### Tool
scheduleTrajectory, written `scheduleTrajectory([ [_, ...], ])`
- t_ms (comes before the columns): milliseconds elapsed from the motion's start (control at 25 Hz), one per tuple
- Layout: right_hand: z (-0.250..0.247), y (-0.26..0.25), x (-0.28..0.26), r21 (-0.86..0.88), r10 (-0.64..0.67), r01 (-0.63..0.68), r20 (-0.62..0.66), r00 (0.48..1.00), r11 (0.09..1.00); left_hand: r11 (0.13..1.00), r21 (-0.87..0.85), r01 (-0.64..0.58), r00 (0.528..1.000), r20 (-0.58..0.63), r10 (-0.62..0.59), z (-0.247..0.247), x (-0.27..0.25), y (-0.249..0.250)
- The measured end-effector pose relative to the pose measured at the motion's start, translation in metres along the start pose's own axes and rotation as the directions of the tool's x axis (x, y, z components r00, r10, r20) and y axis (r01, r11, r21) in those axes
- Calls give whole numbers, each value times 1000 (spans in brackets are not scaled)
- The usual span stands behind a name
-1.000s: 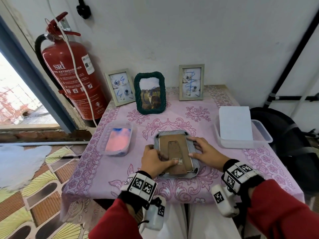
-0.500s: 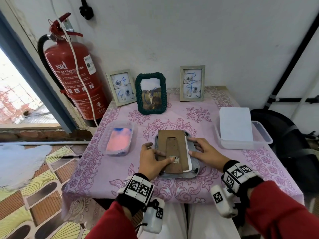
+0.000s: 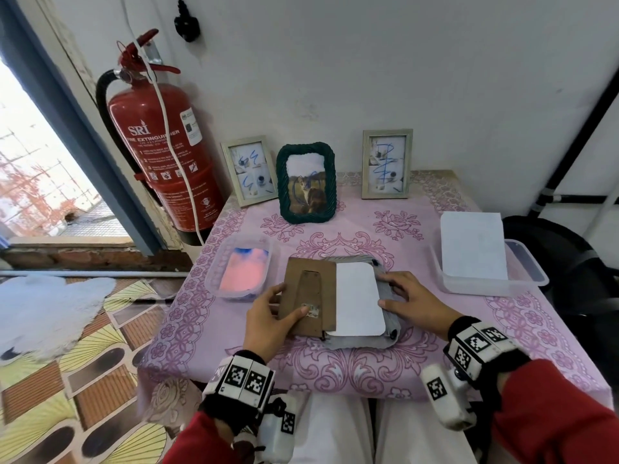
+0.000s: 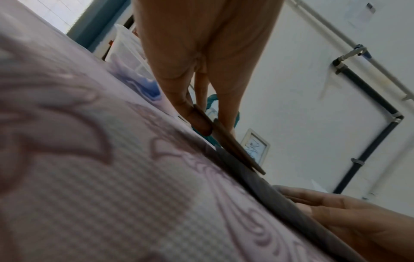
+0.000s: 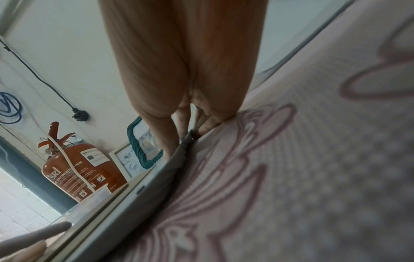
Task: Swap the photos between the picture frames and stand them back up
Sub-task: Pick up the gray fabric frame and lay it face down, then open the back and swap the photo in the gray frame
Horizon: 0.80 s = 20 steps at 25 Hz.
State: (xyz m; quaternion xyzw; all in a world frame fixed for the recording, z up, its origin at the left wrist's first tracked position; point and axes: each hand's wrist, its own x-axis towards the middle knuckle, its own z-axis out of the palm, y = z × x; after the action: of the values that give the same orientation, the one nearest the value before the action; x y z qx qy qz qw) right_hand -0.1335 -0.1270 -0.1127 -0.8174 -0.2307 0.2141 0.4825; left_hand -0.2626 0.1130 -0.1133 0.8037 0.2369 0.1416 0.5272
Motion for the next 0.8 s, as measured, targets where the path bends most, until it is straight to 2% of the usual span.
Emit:
scheduleTrajectory([
  [320, 0, -2, 1, -15, -12, 12, -9, 1000, 1000, 996, 55, 65, 992, -113, -59, -31, 7, -26],
  [440, 0, 0, 1, -17, -13, 13, -11, 1000, 1000, 992, 98, 82, 992, -106, -72, -37, 9, -31],
  [600, 0, 1, 1, -16, -12, 12, -14, 1000, 1000, 983, 170, 63, 993, -104, -46, -34, 8, -31],
  [720, 0, 1, 1, -12, -13, 12, -22, 1000, 1000, 942, 332, 55, 992, -121, -16, -32, 6, -30],
  [800, 1, 0, 1, -6, -9, 9, -24, 1000, 1000, 937, 345, 44, 991, -134, 3, -31, 4, -27],
])
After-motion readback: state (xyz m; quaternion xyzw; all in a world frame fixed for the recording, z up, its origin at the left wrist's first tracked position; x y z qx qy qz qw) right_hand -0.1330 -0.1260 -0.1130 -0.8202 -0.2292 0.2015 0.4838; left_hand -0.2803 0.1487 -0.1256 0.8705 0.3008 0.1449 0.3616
